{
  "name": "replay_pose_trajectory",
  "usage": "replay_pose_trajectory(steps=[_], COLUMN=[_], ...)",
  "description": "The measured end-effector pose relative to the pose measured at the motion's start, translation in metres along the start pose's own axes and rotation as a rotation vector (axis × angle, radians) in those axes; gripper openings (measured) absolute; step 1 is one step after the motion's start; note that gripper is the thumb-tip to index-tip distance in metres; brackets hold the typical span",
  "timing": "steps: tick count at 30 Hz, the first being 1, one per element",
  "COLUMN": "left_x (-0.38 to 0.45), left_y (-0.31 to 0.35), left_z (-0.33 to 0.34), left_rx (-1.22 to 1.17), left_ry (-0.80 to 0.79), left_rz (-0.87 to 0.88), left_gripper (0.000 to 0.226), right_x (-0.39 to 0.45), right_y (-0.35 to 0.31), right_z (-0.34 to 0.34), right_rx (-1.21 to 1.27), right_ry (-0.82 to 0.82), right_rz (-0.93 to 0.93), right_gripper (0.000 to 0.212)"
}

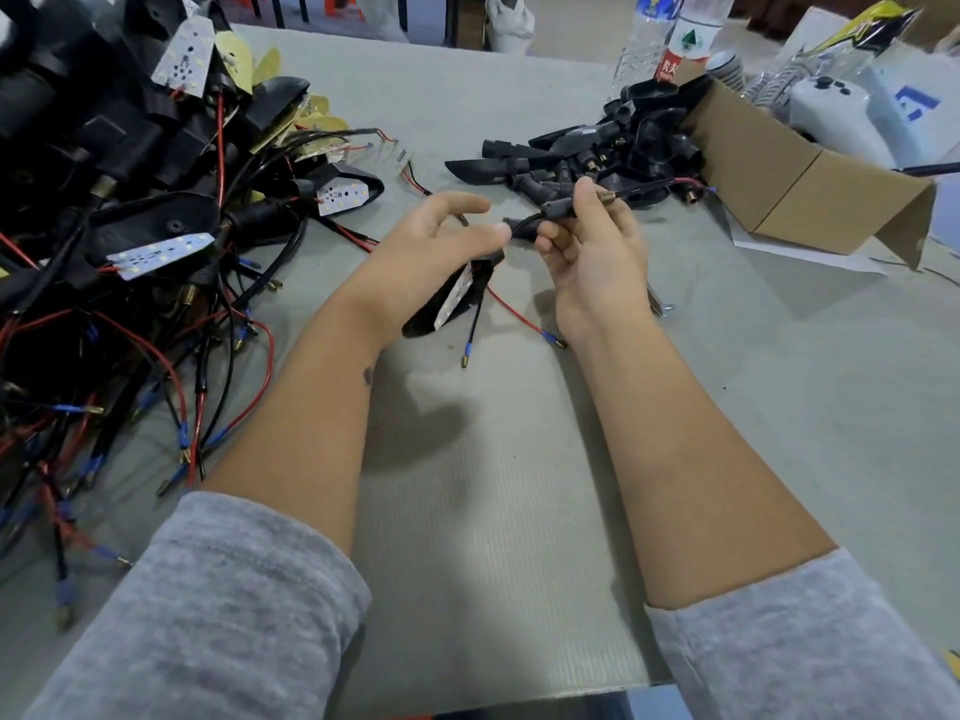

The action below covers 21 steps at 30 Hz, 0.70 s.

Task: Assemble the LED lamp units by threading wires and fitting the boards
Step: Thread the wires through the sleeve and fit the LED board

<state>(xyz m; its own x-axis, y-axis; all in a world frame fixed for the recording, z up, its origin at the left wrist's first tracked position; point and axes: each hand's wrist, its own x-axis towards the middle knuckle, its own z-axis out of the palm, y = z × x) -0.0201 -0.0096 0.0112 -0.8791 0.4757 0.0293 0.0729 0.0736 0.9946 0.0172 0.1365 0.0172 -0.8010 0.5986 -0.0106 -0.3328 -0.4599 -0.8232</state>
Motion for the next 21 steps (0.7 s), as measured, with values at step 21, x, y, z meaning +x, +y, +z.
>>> replay_pose_trajectory(steps=[21], left_x=[-0.003], left_y=[0.004], left_z=[-0.001], left_rx=[0.079], left_ry=[0.177], left_rz=[0.117], left_gripper=[0.008], right_x=[0.006], right_y=[0.0], right_z=[-0.005], right_rx=[0.086], right_ry=[0.09], right_rz=[0.061], right_gripper=[0.012])
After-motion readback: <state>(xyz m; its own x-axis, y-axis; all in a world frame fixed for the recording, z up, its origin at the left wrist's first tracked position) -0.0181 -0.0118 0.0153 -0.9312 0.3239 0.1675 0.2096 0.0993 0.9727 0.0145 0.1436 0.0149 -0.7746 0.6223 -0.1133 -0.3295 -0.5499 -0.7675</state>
